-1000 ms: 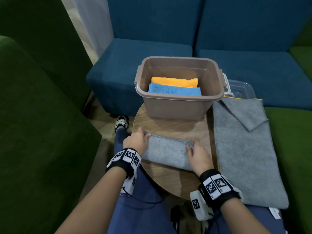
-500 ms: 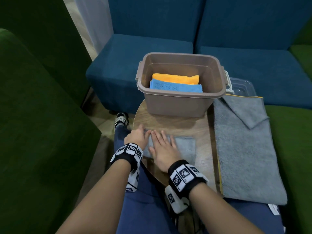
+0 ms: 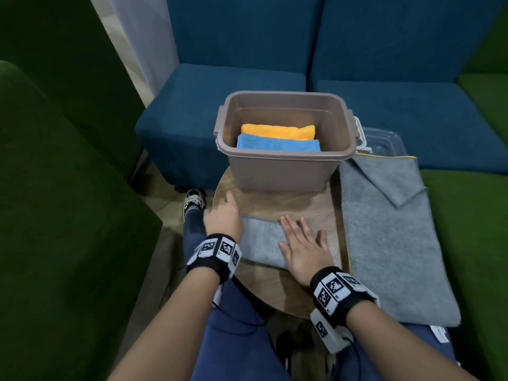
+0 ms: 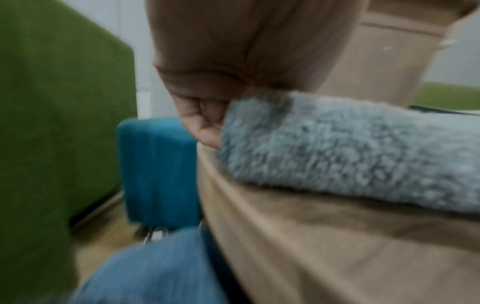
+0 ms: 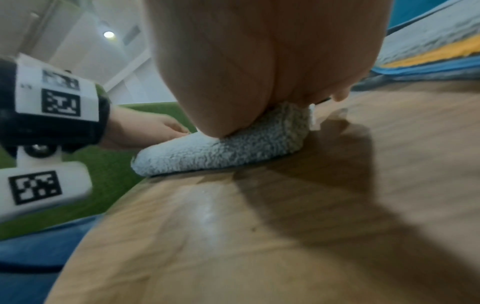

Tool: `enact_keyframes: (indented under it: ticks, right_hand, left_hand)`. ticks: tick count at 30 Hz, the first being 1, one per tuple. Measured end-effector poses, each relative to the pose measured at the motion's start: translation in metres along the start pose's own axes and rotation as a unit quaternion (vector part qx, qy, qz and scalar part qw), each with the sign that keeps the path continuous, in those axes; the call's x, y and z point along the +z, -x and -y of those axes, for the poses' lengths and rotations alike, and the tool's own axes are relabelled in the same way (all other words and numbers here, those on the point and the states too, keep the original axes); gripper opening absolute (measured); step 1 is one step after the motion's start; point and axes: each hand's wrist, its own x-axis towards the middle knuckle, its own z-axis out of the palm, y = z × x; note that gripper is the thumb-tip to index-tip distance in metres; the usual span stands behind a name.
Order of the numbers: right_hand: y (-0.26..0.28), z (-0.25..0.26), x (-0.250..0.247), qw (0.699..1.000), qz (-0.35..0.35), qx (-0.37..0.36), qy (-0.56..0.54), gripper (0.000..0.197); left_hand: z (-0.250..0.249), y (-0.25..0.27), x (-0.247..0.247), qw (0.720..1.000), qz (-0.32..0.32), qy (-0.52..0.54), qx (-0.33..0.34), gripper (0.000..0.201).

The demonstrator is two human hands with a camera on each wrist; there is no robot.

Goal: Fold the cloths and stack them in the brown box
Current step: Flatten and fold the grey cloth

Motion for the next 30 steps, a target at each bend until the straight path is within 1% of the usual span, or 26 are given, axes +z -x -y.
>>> enact_keyframes:
  ticks: [1, 2, 3, 4, 5, 6, 7, 8, 10, 11, 13, 15, 17, 19, 21, 23, 25, 27, 30]
  right_hand:
    - [-0.001, 0.000, 0.000, 1.000, 0.003, 0.001, 0.000, 0.056]
    - [-0.001, 0.000, 0.000, 1.000, 0.005, 0.003, 0.001, 0.057]
    - [-0.001, 0.001, 0.000, 1.000, 0.008, 0.007, 0.004, 0.057]
    - [-0.001, 0.002, 0.000, 1.000, 0.012, 0.010, 0.007, 0.056]
    - [-0.001, 0.003, -0.001, 1.000, 0.014, 0.013, 0.006, 0.056]
    - [-0.001, 0.003, -0.001, 1.000, 0.017, 0.014, 0.002, 0.056]
    - [0.000, 0.002, -0.002, 1.000, 0.019, 0.014, -0.004, 0.056]
    - [0.000, 0.002, -0.002, 1.000, 0.019, 0.012, -0.011, 0.056]
    - [0.001, 0.002, -0.002, 0.999, 0.021, 0.007, -0.025, 0.057]
    - [0.001, 0.003, -0.002, 0.999, 0.022, 0.007, -0.028, 0.057]
    - [0.000, 0.005, -0.005, 0.999, 0.028, 0.012, -0.018, 0.057]
    - [-0.002, 0.010, -0.010, 0.999, 0.031, 0.020, 0.022, 0.058]
    - [-0.004, 0.022, -0.016, 0.998, 0.016, 0.017, 0.058, 0.060]
    - [-0.005, 0.040, -0.015, 0.999, 0.014, -0.020, 0.044, 0.063]
    - [-0.006, 0.051, -0.005, 0.998, 0.030, -0.053, 0.012, 0.067]
    - [-0.007, 0.042, 0.005, 0.997, 0.031, -0.067, 0.003, 0.069]
    - [-0.003, 0.022, 0.006, 0.997, 0.036, -0.072, 0.013, 0.072]
    - [0.005, 0.003, 0.003, 0.998, 0.038, -0.057, 0.009, 0.071]
    - [0.013, -0.009, -0.004, 0.998, 0.048, -0.022, 0.022, 0.062]
  left_hand:
    - [-0.010, 0.004, -0.006, 0.998, -0.041, -0.026, 0.030, 0.041]
    - [-0.022, 0.008, -0.012, 0.994, -0.075, -0.027, 0.075, 0.047]
    - [-0.032, 0.014, -0.014, 0.989, -0.070, -0.005, 0.130, 0.052]
    - [-0.041, 0.020, -0.012, 0.981, -0.036, 0.021, 0.189, 0.053]
    - [-0.044, 0.024, -0.006, 0.970, 0.021, 0.032, 0.239, 0.053]
    - [-0.040, 0.028, 0.002, 0.957, 0.080, 0.025, 0.279, 0.054]
    - [-0.028, 0.030, 0.011, 0.943, 0.123, 0.015, 0.308, 0.056]
    - [-0.009, 0.031, 0.021, 0.933, 0.147, 0.008, 0.329, 0.060]
    - [0.029, 0.031, 0.034, 0.922, 0.152, 0.000, 0.356, 0.069]
    - [0.043, 0.030, 0.037, 0.922, 0.147, -0.001, 0.358, 0.077]
    - [0.053, 0.026, 0.038, 0.927, 0.158, 0.005, 0.339, 0.088]
    - [0.046, 0.028, 0.038, 0.936, 0.161, 0.009, 0.312, 0.095]
    - [0.040, 0.029, 0.043, 0.944, 0.157, 0.008, 0.289, 0.098]
    - [0.039, 0.028, 0.043, 0.946, 0.165, 0.008, 0.279, 0.101]
    - [0.040, 0.028, 0.040, 0.942, 0.179, 0.006, 0.283, 0.107]
    - [0.041, 0.028, 0.038, 0.938, 0.182, 0.005, 0.296, 0.118]
    - [0.042, 0.028, 0.036, 0.935, 0.183, 0.005, 0.303, 0.122]
    - [0.042, 0.028, 0.037, 0.935, 0.183, 0.000, 0.304, 0.123]
    - [0.040, 0.029, 0.036, 0.937, 0.180, -0.002, 0.298, 0.123]
